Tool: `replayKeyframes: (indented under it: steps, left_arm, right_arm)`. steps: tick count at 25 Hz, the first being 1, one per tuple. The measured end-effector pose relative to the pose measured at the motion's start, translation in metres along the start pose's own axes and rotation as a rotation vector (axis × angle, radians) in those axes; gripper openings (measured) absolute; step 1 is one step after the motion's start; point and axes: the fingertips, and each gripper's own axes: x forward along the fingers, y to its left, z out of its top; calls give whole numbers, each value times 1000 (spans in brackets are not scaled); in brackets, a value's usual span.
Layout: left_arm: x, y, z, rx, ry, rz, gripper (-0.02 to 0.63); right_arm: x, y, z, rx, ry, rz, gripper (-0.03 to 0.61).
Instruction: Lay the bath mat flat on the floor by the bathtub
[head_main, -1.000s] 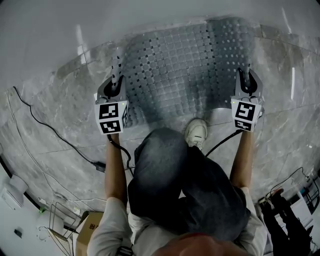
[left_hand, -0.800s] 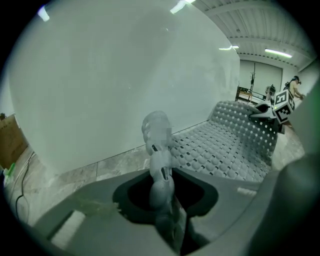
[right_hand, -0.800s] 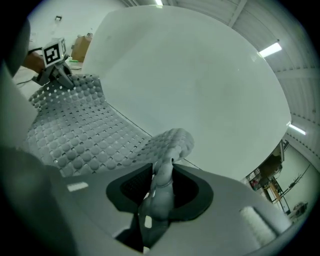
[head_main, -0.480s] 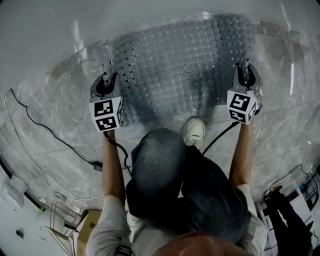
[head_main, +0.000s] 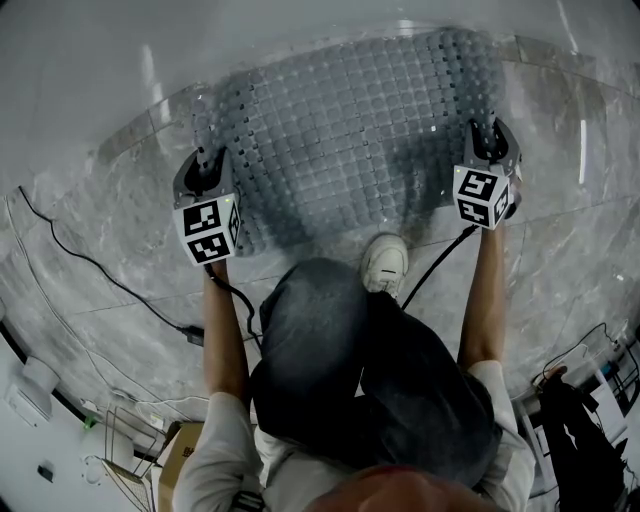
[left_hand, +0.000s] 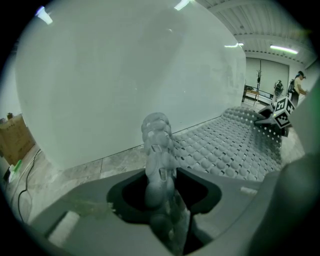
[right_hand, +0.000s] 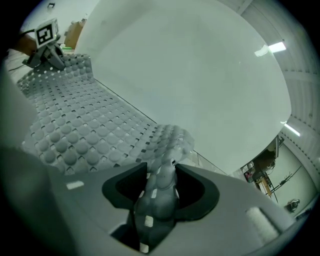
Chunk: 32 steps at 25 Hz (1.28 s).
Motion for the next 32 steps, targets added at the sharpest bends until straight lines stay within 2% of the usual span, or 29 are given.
replayKeyframes:
  steps: [4,5,9,19,26,32]
  left_arm:
    - [0,2,1,-12,-13,16,179]
    - [-1,2,1,-12,-15,19,182]
    - [-2,2,3,-10,-20,25,183]
    - [-9,1,9,-17,-46,22,193]
    - [-18,1,15,-29,-76,22,213]
    - [-24,-1,17,-36,-105,27,232]
  right_arm:
    - [5,-5,-5,-13,5,-24,224]
    - [5,-7,-5,-34,3,-36,251]
    - [4,-5,2,-131,-17,-38,287]
    - [-9,24,32,-117,-89,22,288]
    - [-25,75,72,-113,-175,120,284]
    - [-40,125,108,-168,-270,213,275]
